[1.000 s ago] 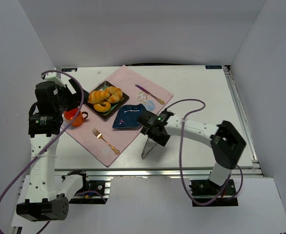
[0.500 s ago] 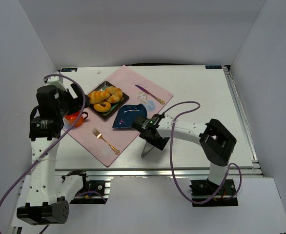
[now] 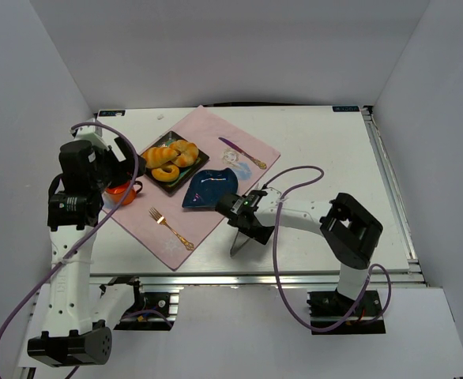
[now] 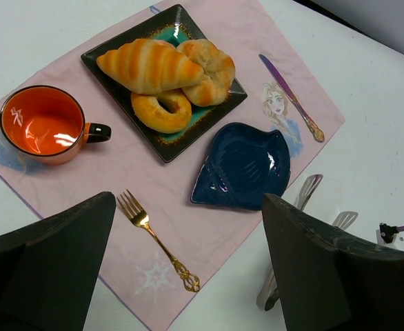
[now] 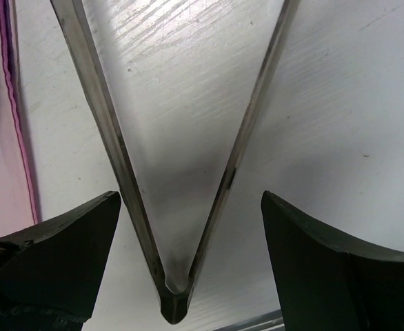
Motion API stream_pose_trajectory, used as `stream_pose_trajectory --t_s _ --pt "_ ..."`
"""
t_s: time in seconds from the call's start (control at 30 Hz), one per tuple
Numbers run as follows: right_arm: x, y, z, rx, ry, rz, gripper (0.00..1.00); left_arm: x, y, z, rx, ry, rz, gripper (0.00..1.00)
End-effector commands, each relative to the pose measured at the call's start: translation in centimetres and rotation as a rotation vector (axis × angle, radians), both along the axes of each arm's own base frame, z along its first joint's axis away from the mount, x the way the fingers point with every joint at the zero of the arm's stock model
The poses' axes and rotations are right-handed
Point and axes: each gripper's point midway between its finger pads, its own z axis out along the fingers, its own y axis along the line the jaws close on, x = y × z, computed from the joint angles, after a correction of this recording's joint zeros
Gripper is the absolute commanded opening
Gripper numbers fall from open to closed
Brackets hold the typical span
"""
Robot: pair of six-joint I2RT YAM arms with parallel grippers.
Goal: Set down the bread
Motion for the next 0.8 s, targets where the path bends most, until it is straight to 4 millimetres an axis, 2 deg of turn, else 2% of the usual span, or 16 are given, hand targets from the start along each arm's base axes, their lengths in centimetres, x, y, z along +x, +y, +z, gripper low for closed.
stream_pose_trajectory --t_s 0.0,0.2,0.5,0.77 --pt "1.3 0.4 -0.2 -0.017 -0.057 0.019 0.89 -0.3 -0.2 0.3 0.004 -0.016 -0.014 0.98" --pt "1.4 1.0 -0.8 -0.029 -0.042 0.034 0.89 -0.2 0.0 0.2 0.014 -0.008 -0.009 0.98" --pt "1.0 0.5 -2.1 -0.041 -0.017 0.002 0.88 -0.1 0.0 -0.2 0.019 0.002 -0.011 0.98" --pt "0.2 0.0 -3.9 -0.023 0.016 -0.037 0.77 -0.2 0.1 -0.4 0.026 0.011 -0.008 0.98"
